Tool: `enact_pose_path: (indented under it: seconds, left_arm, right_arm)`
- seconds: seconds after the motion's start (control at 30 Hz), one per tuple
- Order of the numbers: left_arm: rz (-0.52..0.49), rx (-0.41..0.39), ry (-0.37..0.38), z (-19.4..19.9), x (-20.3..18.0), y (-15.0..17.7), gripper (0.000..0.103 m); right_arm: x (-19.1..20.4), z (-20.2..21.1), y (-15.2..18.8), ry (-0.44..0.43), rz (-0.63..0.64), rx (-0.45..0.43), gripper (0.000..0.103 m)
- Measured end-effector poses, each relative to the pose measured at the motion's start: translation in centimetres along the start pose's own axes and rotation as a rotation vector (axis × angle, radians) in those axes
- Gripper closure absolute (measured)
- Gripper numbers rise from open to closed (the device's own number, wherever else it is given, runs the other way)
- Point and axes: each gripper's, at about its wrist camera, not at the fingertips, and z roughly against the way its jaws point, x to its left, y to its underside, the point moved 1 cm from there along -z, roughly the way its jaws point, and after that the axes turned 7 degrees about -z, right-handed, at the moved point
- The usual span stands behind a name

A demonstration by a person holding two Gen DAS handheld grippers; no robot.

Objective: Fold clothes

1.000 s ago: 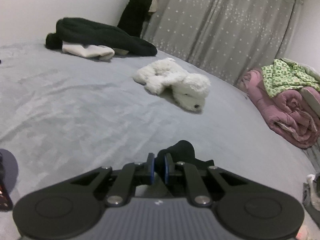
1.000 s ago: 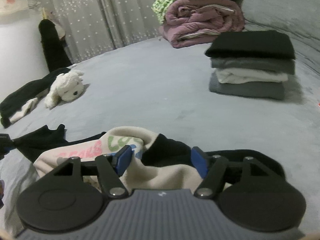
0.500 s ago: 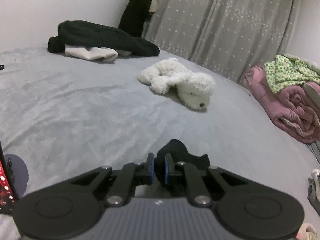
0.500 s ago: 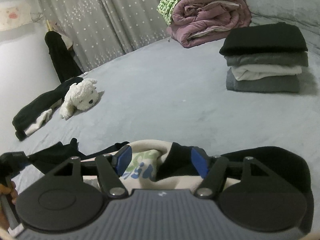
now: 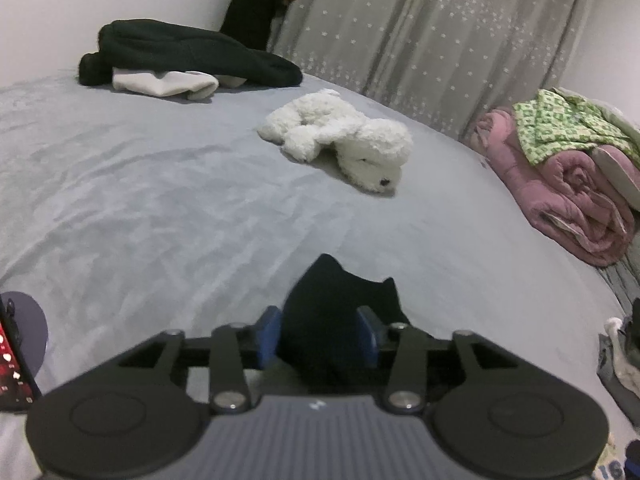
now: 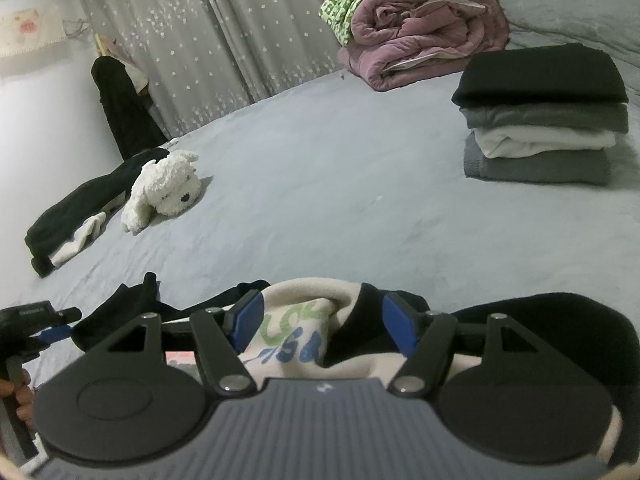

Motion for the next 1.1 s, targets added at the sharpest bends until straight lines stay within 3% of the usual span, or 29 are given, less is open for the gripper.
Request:
enact_pose_path:
  seconds: [0.27, 0.73, 1.1]
  left_arm:
    - [-0.045, 0.028, 0.057, 1.2, -1.4, 0.5, 0.047]
    - [-0.135, 0.136, 0.184, 2.6, -4.3, 3.4, 0.042]
    - [-0.198, 0.239, 0.279, 3.0, -6.7, 6.0, 0.036]
  right_arm:
    - [0.1, -0.2, 0.1, 0.007, 0.001, -0.001, 0.033]
    - [-0.3, -0.1, 0.2, 0.014, 0.002, 0.008, 0.033]
    - [-0.2, -0.8, 0.9, 0.001, 0.007, 0.063, 0.033]
